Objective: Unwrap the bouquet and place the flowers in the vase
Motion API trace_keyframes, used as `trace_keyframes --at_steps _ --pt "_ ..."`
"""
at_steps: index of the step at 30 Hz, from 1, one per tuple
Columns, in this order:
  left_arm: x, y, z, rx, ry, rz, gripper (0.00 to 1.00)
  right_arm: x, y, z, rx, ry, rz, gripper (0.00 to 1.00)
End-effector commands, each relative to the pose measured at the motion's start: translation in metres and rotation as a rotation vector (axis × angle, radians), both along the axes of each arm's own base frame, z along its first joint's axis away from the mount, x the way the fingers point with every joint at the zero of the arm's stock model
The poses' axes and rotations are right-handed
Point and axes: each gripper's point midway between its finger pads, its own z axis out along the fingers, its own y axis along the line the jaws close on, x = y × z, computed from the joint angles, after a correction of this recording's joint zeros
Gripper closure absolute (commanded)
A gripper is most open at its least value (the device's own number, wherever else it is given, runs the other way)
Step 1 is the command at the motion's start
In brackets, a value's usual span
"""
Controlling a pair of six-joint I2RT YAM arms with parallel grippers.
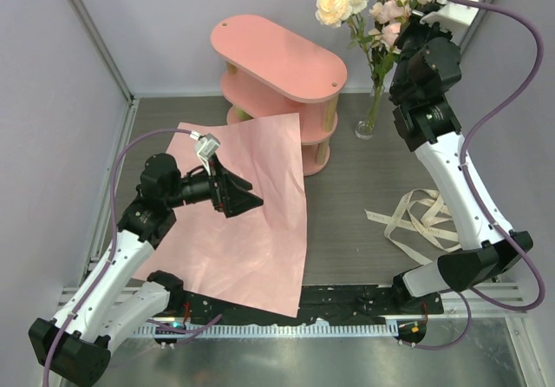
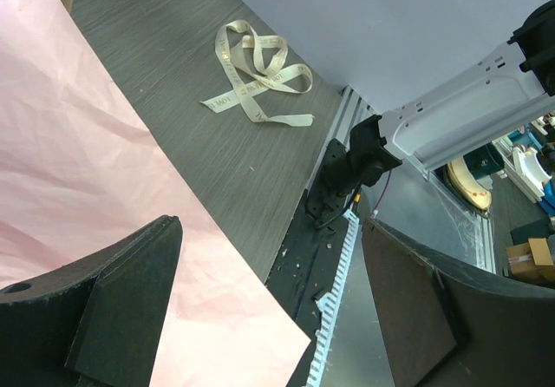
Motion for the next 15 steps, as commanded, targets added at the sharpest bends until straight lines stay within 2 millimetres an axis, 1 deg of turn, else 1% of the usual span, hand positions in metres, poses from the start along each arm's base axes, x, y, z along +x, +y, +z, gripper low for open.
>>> trace_keyframes --at_steps 1,7,15 --pt "0.000 -0.001 0.017 -0.014 -0.052 -0.003 0.11 -0.006 -0.002 0.024 0.038 -0.080 0.008 0.99" --pt "0.000 -0.001 0.016 -0.012 -0.048 -0.004 0.11 0.009 0.002 0.011 0.023 -0.049 0.005 0.99" --pt "0.001 -0.001 0.015 -0.011 -0.048 -0.004 0.11 0.019 0.000 -0.006 0.020 -0.030 -0.005 0.99"
